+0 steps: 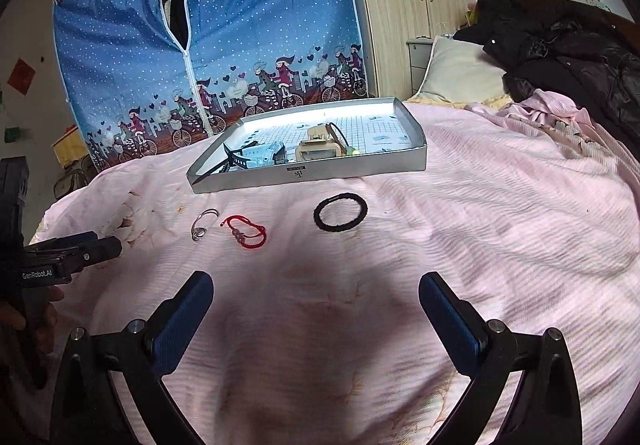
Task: Organize jewelry
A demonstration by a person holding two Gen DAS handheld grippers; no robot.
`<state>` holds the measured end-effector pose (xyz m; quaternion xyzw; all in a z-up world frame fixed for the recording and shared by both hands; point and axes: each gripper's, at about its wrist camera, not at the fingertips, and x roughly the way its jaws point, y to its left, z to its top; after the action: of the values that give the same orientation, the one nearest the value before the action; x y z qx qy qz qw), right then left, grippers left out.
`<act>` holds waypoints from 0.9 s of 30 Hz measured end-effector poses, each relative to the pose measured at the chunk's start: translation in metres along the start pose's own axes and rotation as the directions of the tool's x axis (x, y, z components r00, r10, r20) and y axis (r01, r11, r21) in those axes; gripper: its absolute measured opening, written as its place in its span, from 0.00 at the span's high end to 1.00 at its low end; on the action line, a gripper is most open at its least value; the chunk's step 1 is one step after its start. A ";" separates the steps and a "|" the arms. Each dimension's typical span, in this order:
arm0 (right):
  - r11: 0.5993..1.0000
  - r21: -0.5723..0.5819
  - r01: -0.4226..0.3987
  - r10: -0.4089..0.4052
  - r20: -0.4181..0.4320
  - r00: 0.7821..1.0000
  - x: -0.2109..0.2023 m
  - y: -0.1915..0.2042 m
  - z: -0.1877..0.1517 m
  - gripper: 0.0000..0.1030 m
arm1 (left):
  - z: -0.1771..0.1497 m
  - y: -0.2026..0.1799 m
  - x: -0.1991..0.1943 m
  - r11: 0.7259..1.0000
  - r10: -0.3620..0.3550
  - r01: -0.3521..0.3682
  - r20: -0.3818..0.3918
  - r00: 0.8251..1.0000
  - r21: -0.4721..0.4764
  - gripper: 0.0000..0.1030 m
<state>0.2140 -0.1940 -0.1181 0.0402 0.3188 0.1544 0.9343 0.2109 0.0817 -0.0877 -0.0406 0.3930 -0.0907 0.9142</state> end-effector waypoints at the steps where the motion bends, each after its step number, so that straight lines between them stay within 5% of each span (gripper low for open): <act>1: 1.000 0.003 0.000 0.000 -0.004 1.000 0.001 -0.001 0.000 0.00 | 0.000 0.000 0.000 1.000 0.000 0.000 -0.004 1.000 -0.002 0.02; 16: 0.992 0.072 -0.100 0.110 -0.150 0.983 0.041 -0.011 0.015 0.00 | 0.023 0.011 0.039 0.997 -0.071 0.069 -0.055 0.996 -0.026 0.04; 18: 0.992 0.053 -0.118 0.125 -0.165 0.978 0.048 -0.011 0.018 0.00 | 0.027 0.011 0.049 0.994 -0.110 0.110 -0.061 0.992 -0.004 0.11; 23: 0.984 0.028 -0.174 0.175 -0.226 0.958 0.072 -0.005 0.027 0.31 | 0.026 0.009 0.073 0.978 -0.193 0.200 -0.118 0.974 0.050 0.50; 27: 0.979 0.045 -0.201 0.205 -0.256 0.945 0.093 -0.002 0.031 0.46 | 0.024 0.015 0.087 0.970 -0.239 0.244 -0.161 0.958 0.016 0.62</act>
<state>0.3028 -0.1663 -0.1484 0.0607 0.4335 0.2508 0.8634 0.2888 0.0792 -0.1353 -0.0646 0.4543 -0.2116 0.8629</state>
